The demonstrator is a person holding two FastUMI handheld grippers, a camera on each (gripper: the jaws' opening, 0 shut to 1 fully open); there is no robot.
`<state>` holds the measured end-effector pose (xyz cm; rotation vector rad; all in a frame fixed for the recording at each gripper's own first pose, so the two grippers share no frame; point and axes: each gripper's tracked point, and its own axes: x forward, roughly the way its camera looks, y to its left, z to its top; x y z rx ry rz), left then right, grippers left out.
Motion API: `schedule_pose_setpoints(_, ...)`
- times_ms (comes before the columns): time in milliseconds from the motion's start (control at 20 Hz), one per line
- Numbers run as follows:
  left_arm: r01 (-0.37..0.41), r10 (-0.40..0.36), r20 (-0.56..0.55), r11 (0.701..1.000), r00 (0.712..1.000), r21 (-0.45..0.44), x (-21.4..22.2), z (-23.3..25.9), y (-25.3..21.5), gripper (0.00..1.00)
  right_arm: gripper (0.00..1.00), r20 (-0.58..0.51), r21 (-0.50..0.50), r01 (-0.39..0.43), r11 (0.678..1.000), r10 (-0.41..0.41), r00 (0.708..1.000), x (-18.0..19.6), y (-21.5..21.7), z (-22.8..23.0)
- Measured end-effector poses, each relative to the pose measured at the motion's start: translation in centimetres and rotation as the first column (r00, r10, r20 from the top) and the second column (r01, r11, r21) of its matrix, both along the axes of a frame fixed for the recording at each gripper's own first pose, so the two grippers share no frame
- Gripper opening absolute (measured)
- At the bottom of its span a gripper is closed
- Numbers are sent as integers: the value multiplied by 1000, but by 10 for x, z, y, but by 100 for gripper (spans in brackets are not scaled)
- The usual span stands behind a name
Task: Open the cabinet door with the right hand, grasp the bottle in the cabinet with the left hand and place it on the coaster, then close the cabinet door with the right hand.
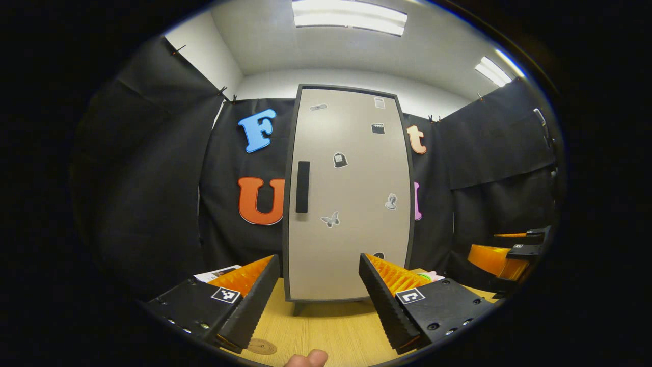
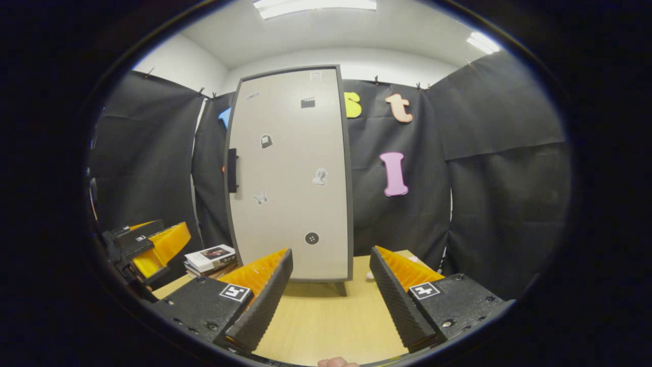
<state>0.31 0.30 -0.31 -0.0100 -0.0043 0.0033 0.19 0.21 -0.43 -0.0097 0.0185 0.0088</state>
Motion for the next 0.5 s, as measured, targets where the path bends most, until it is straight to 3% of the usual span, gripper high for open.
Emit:
schedule_pose_setpoints(150, -2, 2, -1, 1000, 1000, 0, -2, -1, 0, 95, 98, 3, -7, -15, 1000, 15, 1000, 1, 1, 1)
schedule_pose_setpoints(200, -7, 7, 0, 1000, 1000, 2, -4, -2, 2, 95, 94, 5, -9, -25, 1000, 26, 1000, 2, 3, 2)
schedule_pose_setpoints(300, -15, 15, -1, 1000, 1000, 2, -7, -1, 4, 95, 98, 5, -14, -67, 998, 67, 998, 7, 10, 7)
schedule_pose_setpoints(500, -30, 30, -3, 999, 1000, 20, -13, -1, 13, 95, 98, 31, 12, -259, 966, 258, 966, 50, 74, 51)
